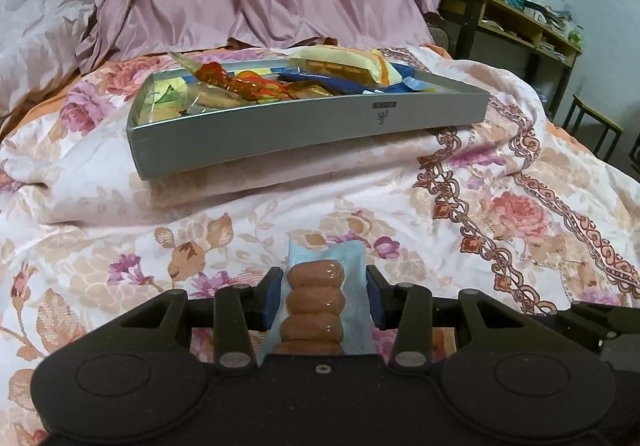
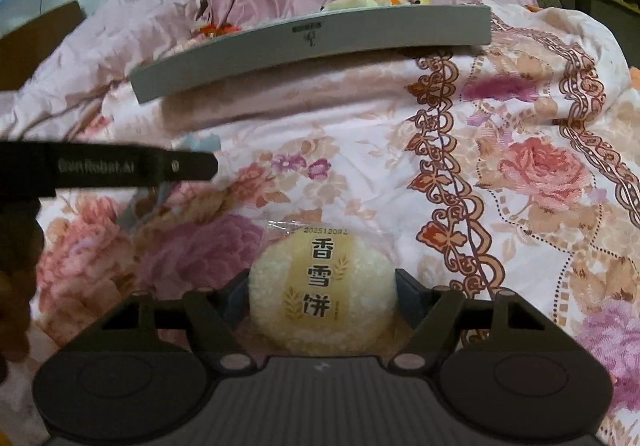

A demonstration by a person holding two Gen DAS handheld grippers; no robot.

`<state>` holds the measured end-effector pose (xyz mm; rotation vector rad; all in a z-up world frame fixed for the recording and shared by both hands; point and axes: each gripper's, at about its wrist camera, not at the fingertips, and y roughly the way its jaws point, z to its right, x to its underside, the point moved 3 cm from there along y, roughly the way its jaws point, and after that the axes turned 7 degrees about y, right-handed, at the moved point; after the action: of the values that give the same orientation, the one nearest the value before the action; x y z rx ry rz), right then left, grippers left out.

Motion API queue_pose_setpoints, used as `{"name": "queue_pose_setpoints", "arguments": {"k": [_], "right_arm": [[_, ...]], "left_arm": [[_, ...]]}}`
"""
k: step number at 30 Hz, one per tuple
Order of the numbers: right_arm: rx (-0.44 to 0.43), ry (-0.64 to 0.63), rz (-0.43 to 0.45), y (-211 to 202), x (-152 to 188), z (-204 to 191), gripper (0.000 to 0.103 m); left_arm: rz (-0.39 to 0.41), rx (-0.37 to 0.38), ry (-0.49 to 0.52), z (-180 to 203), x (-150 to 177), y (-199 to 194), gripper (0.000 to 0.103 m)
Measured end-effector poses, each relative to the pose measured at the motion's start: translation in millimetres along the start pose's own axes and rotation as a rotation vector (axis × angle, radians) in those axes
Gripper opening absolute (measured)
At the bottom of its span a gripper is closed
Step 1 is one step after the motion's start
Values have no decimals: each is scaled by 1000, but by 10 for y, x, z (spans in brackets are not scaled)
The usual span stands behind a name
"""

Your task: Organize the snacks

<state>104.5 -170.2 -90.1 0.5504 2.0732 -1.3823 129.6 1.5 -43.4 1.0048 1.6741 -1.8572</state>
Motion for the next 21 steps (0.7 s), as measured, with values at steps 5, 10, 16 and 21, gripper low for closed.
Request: {"name": "queue_pose_setpoints", "arguments": {"k": [5,10,16,21], "right_arm": [[-21,12,43,-98,-81,-10,77],[-43,38,73,-173,-136,3,77],[-47,23,157,-386,-214,43,77],[-74,18,213,-514,-264,31,77]], "left_arm": [[11,-5,-12,-23,-12,-31,45],[26,-12,-21,-44,-34,-85,45],[52,-21,-49,-75,-53,-176,45],[70,-26,-56,-64,-51,-257,45]]}}
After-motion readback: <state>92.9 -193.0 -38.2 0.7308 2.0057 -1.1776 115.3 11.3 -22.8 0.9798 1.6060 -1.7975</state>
